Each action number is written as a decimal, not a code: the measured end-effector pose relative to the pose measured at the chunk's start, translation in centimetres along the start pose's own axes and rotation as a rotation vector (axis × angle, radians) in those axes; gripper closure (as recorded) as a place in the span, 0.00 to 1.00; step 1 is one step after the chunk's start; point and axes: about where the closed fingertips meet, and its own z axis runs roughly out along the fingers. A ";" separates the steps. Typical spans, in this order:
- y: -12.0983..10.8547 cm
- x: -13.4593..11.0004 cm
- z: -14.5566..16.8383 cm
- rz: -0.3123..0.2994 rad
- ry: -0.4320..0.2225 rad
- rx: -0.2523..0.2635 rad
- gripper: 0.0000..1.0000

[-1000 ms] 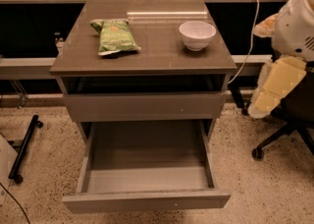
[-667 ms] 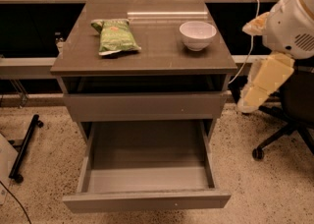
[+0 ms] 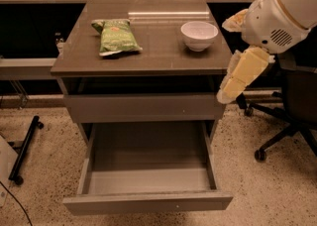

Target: Place green jalapeno chip bag into middle drawer

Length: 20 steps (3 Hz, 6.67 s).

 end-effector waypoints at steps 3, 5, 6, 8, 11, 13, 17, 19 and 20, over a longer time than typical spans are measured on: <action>-1.5 -4.5 5.5 0.052 -0.120 0.024 0.00; -4.7 -10.9 12.5 0.113 -0.283 0.007 0.00; -6.1 -13.6 15.6 0.126 -0.333 -0.029 0.00; -7.2 -15.0 17.3 0.163 -0.370 0.018 0.00; -13.9 -19.1 22.1 0.252 -0.534 0.152 0.00; -18.0 -20.6 27.3 0.304 -0.567 0.128 0.00; -20.8 -21.3 33.2 0.379 -0.553 0.067 0.41; -19.1 -21.7 29.2 0.335 -0.571 0.110 0.95; -15.1 -21.2 23.3 0.290 -0.640 0.145 1.00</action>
Offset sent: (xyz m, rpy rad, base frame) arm 0.0318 0.0592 -0.0223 0.1316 -0.0255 -0.0244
